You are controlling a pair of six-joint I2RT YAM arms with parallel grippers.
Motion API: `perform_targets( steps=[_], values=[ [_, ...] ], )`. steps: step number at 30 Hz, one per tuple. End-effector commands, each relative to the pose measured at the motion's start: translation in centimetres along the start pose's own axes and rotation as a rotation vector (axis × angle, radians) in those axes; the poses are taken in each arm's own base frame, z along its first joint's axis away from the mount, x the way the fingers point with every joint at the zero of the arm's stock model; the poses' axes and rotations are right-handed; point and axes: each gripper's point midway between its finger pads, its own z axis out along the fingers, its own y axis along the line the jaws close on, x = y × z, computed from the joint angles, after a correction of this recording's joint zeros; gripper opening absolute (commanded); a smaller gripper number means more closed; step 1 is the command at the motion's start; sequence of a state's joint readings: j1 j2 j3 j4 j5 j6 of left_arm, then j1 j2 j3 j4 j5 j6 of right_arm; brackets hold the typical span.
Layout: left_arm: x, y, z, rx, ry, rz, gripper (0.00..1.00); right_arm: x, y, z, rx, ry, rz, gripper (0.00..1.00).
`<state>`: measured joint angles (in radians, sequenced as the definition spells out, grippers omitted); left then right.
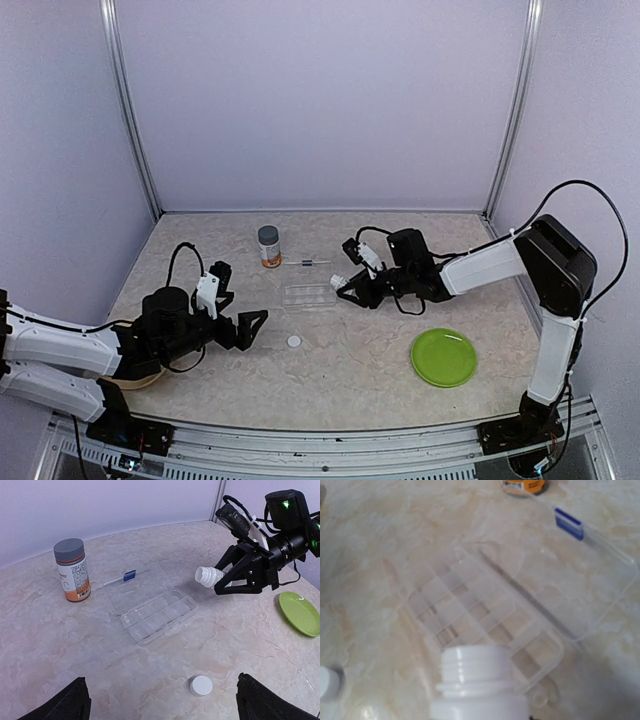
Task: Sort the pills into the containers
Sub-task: Pour the pill into the compartment of the pill container.
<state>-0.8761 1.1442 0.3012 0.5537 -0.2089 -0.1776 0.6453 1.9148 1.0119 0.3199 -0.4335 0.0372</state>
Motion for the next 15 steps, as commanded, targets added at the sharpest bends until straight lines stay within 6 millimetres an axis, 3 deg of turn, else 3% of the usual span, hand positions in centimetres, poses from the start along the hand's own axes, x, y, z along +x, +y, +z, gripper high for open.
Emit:
perform_targets(
  steps=[1,15],
  values=[
    [-1.08,0.25,0.09,-0.012,-0.032,0.002,0.99,0.63,-0.36,0.55,0.02,0.059,0.004,0.09],
    [-1.09,0.5,0.16,-0.023,-0.028,0.002,0.99,1.32,-0.05,0.94,0.026,0.122,0.006,0.09]
  ],
)
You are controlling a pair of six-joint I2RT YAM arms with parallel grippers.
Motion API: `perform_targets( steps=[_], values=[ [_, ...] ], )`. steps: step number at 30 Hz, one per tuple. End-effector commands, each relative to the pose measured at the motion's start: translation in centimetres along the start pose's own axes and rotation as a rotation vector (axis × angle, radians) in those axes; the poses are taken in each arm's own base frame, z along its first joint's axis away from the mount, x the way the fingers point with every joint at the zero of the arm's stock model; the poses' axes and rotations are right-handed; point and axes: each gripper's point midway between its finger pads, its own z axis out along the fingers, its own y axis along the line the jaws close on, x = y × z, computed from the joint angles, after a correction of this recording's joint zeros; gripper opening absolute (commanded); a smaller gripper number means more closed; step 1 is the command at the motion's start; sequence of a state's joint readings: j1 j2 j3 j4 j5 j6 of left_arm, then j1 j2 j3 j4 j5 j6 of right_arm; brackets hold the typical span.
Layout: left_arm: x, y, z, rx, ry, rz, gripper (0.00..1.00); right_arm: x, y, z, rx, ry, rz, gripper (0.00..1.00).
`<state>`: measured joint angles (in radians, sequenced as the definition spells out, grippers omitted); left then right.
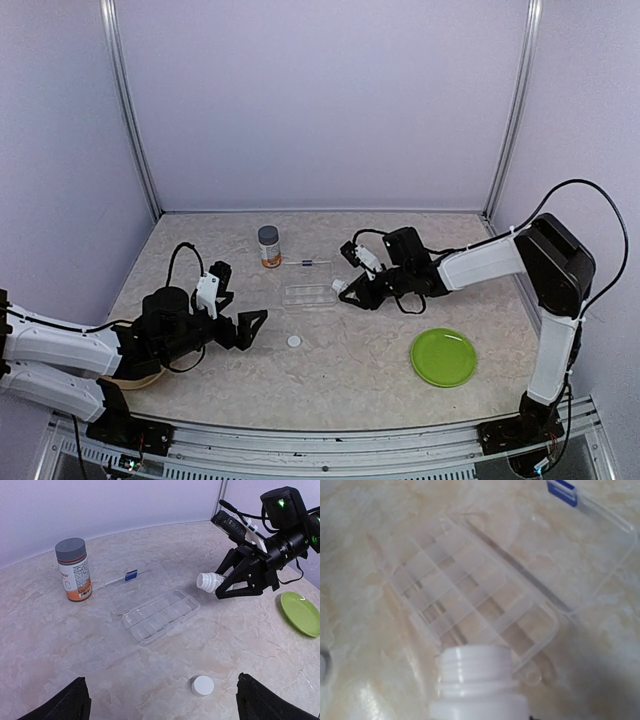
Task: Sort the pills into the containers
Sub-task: Pour the pill into the compartment of the pill container.
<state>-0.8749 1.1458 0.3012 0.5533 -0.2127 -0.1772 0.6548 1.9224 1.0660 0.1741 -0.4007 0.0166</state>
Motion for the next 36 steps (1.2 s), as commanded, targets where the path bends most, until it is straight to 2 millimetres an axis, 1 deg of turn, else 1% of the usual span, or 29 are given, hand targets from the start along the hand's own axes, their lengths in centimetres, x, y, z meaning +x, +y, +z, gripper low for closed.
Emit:
perform_targets(
  steps=[1,17,36],
  values=[
    [-1.1,0.4,0.2,-0.019,-0.028,0.003,0.99,0.1,0.0,0.7,0.009,0.032,-0.008,0.09],
    [-1.2,0.5,0.1,-0.023,-0.031,0.002,0.99,0.6,-0.1,2.0,0.016,0.096,-0.009,0.09],
    [-1.3,0.5,0.1,-0.022,-0.031,0.002,0.99,1.3,0.0,2.7,0.03,0.169,-0.016,0.1]
  ],
)
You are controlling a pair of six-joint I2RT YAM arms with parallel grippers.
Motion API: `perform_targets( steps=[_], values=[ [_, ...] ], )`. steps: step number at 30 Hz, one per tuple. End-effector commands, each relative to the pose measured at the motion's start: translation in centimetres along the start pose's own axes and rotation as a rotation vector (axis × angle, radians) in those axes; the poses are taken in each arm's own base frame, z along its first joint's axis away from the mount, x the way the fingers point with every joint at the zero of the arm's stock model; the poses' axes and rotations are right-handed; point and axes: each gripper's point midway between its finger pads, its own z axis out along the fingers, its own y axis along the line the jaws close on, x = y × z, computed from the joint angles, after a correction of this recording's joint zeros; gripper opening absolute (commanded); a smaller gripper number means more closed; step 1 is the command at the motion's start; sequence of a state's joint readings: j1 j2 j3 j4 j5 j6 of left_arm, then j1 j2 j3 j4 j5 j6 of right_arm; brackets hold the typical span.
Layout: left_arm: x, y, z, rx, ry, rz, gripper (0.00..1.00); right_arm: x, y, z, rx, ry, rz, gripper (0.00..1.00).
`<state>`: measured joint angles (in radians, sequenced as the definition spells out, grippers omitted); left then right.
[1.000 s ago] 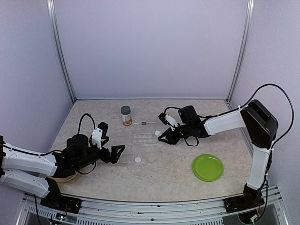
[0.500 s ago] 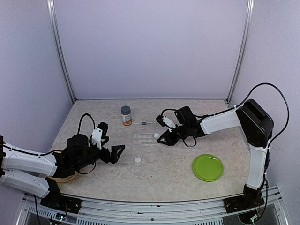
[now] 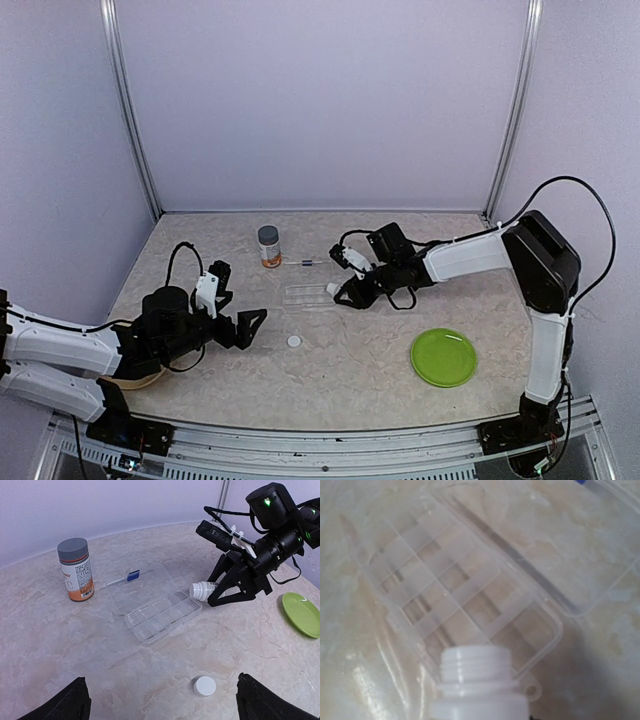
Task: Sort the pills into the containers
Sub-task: Pour the pill into the compartment of the pill container.
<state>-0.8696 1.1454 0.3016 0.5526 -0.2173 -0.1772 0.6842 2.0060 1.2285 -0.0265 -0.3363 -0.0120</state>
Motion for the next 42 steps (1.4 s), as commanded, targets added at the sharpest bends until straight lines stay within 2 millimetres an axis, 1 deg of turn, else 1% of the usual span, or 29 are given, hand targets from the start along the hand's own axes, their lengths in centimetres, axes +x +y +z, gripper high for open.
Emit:
perform_targets(
  steps=[1,9,16,25,42],
  values=[
    [-1.23,0.24,0.05,-0.012,-0.03,0.003,0.99,0.78,0.37,0.79,-0.002,0.049,-0.016,0.1],
    [-1.11,0.23,0.11,-0.012,-0.027,0.002,0.99,1.07,0.53,0.71,0.018,0.08,-0.021,0.1],
    [-1.12,0.22,0.14,-0.011,-0.028,0.002,0.99,1.36,0.27,0.56,0.047,0.113,-0.023,0.1],
    [-1.04,0.27,0.23,-0.012,-0.025,0.0,0.99,1.3,0.1,0.31,0.066,0.13,-0.026,0.11],
    [-1.08,0.21,0.25,-0.007,-0.024,0.0,0.99,1.25,0.7,0.1,0.083,0.178,-0.051,0.11]
  ],
)
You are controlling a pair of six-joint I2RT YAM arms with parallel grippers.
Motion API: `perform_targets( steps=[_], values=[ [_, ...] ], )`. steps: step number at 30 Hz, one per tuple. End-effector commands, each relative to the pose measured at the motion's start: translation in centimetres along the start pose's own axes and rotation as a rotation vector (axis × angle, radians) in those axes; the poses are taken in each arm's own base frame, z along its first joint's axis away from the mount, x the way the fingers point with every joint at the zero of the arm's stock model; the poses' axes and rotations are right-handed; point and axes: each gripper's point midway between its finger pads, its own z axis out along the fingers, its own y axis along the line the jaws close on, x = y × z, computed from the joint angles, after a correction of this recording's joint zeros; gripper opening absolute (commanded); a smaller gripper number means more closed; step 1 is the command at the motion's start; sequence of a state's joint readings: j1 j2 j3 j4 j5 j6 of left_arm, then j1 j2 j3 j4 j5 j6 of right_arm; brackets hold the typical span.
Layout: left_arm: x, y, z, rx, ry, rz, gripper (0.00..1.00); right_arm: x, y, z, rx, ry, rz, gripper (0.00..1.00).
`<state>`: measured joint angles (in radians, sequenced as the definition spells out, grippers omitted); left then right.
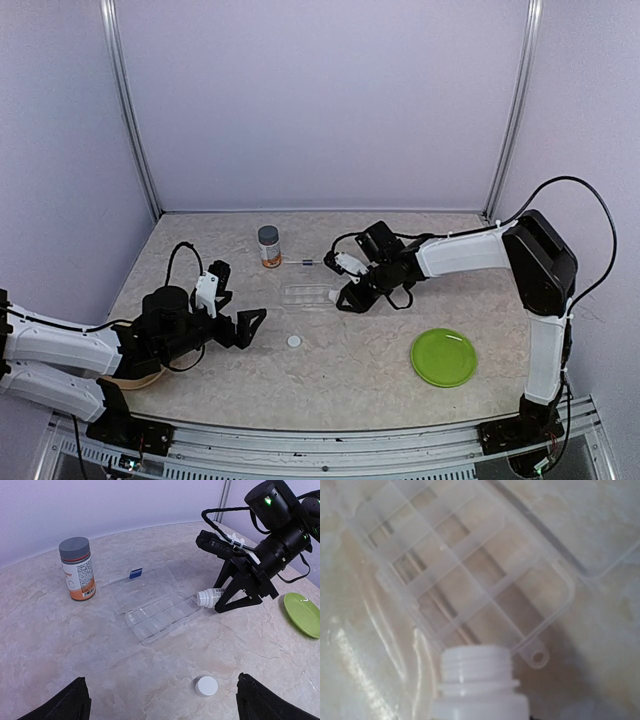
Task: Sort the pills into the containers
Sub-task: Pour the pill into the compartment of the pill container.
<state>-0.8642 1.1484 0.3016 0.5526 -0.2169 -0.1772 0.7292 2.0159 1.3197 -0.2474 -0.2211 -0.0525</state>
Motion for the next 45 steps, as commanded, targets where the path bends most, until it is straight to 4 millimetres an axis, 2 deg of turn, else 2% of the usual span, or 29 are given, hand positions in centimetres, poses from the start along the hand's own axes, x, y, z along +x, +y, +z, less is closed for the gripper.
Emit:
perform_targets(
  steps=[1,45],
  values=[
    [-1.12,0.01,0.2,-0.002,-0.025,0.001,0.99,-0.23,0.07,0.11,0.019,0.027,-0.017,0.11],
    [-1.36,-0.11,0.09,0.006,-0.029,0.003,0.99,-0.17,0.22,-0.26,0.069,0.154,-0.06,0.12]
  ],
)
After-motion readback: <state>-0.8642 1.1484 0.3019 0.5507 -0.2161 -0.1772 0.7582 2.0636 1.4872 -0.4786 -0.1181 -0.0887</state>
